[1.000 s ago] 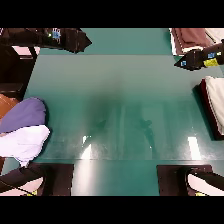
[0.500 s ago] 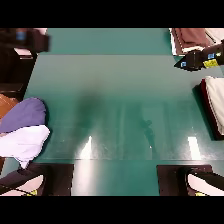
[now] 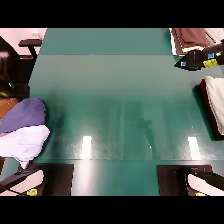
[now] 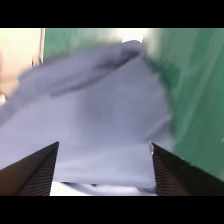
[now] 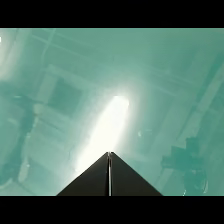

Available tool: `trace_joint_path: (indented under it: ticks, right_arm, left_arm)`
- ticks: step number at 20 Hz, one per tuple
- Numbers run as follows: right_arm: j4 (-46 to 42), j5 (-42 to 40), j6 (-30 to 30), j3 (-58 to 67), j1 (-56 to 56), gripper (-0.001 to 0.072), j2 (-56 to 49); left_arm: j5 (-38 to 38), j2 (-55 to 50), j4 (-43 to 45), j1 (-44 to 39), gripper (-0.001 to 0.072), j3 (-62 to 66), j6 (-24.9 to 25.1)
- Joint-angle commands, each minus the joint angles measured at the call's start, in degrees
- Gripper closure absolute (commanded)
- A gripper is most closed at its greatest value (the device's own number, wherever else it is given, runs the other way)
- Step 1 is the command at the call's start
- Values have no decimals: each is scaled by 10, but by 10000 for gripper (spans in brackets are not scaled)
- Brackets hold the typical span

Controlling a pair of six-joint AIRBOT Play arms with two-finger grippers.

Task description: Fold the shirts.

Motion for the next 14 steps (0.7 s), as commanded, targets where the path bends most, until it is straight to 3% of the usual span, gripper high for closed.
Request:
trace_joint_path:
  ticks: [1, 4, 5, 6, 7, 8, 11, 14]
  right_arm:
    - [0, -3, 0, 0, 0, 694, 0]
    - [0, -11, 0, 0, 0, 694, -1]
    - [0, -16, 0, 0, 0, 694, -2]
    - [0, -17, 0, 0, 0, 694, -3]
    - [0, -17, 0, 0, 0, 694, -3]
    - [0, -17, 0, 0, 0, 694, -3]
    - [1, -19, 0, 1, 0, 694, -1]
    - [5, -49, 0, 1, 0, 694, 18]
  left_arm:
    - [91, 0, 9, 26, 41, -141, -20]
    - [96, 1, 8, 26, 43, -157, -29]
    - [93, 1, 8, 26, 81, -156, -32]
    - [90, 1, 7, 26, 340, -156, -35]
    - [87, 1, 7, 26, 554, -156, -35]
    - [81, 1, 7, 26, 678, -155, -34]
    - [44, 14, -7, 24, 682, -97, -22]
    - [39, 91, -41, 3, 683, 14, -8]
